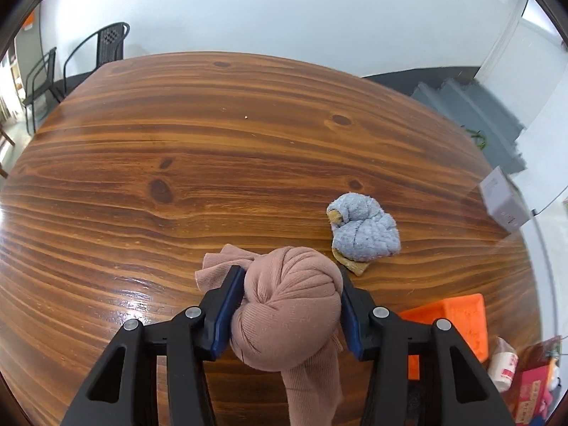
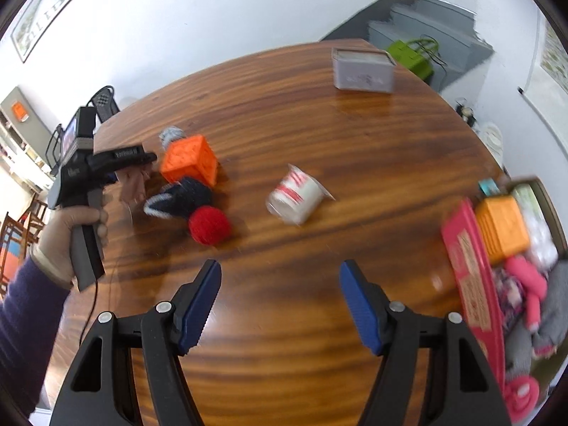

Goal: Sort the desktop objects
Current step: 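Grasp the pink knit fabric with the left tool while the right tool grasps the orange block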

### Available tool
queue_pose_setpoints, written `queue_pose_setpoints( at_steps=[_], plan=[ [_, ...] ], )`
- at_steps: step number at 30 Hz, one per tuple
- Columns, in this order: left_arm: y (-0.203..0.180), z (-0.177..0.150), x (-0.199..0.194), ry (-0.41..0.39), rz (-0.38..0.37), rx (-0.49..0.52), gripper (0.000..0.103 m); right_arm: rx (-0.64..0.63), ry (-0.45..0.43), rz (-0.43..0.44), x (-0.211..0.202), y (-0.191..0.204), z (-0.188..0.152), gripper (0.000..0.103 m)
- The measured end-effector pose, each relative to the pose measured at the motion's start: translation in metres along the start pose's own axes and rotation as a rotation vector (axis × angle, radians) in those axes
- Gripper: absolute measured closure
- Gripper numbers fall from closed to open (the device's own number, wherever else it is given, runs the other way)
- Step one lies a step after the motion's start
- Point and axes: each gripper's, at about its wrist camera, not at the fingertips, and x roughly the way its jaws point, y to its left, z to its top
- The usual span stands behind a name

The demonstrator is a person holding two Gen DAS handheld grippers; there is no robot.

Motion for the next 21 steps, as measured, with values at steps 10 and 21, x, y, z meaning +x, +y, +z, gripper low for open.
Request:
queue_pose_setpoints(
  at_steps=[10, 21],
  plan=[
    [0.017, -0.022, -0.052, -0.039, -0.061, 0.008, 0.054, -0.069, -0.05, 0.098, 0.049, 0.059, 0.067, 0.024],
    [0.034, -0.055, -0.091, -0.024, -0.079, -0.027, 0.053, -0.145, 0.052, 0.056, 0.134, 0.114, 0.101, 0.022]
  ],
)
